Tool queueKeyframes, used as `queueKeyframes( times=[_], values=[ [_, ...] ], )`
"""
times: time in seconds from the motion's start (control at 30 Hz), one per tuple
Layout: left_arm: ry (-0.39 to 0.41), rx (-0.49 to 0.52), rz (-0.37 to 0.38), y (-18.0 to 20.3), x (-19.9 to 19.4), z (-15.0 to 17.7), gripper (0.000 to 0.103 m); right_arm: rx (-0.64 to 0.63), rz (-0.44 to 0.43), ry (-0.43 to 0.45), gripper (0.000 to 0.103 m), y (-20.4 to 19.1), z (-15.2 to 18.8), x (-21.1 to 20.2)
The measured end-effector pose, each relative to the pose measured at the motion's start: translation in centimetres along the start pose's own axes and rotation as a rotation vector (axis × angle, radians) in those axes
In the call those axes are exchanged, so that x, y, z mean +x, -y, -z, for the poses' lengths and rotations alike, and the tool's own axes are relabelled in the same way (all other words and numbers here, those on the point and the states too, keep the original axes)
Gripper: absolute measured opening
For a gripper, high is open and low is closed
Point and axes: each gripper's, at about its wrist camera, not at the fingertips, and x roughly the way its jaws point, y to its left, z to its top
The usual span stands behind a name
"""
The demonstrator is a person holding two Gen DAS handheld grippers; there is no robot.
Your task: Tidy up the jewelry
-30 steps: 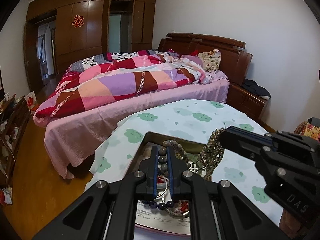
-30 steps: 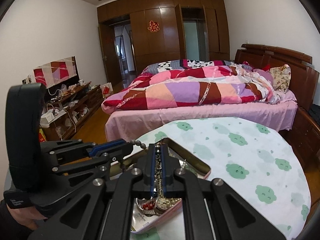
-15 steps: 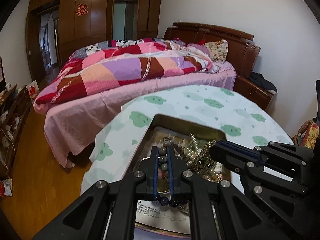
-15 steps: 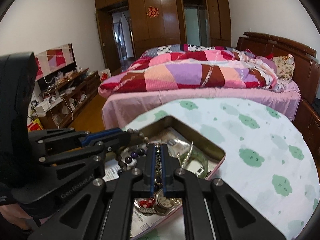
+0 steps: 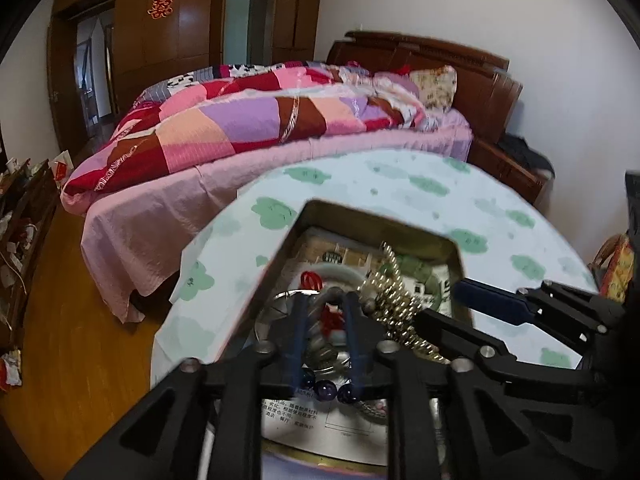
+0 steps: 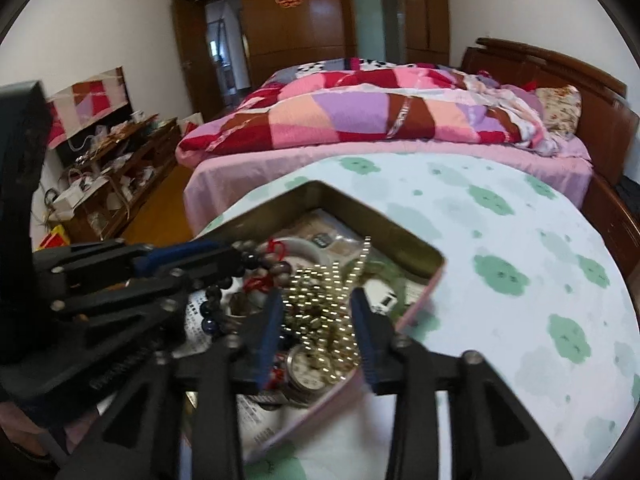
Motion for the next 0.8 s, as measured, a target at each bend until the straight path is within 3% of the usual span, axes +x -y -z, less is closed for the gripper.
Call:
queueKeyframes(
  times=[0.07,0.1,0.2,0.3,0.4,0.53,0.8],
  values=[
    [0.03,-0.016,-0.025,-0.2,-1.3,-0.2,0.063,0.025,0.016,0.014,0.053,0.5,0.1,-1.3],
    [0.064,-0.025,-0.035,-0.4,-2.5,-0.4,0.074,0.031,0.027,0.024,0.06,0.7,0.2,-1.9],
    [0.133,-0.028,-0.03,-0.6,-5.2,-0.7,0.075,0.041,0.072,0.067,0.066,1.0,0.3,-4.3],
    [0.185,-0.015,-0.087,-0.4,-7.4,-1.1,0.076,0.04,0.103,0.113,0.069,0.8,0.1,-6.5],
    [0.22,-0.021,-0.099,-0.6,-8.7,-1.5,0.076,0.041,0.123,0.163,0.074,0.5,0.0,-8.2],
    [0.241,-0.019,-0.103,-0.7,-9.7,-1.9,0.076,0.024,0.149,0.221,0.077,0.2,-0.4,-9.5],
    [0.245,-0.005,-0.119,-0.5,-9.5,-1.9,0.076,0.041,0.15,0.246,0.078,0.6,-0.6,-9.7]
  ],
)
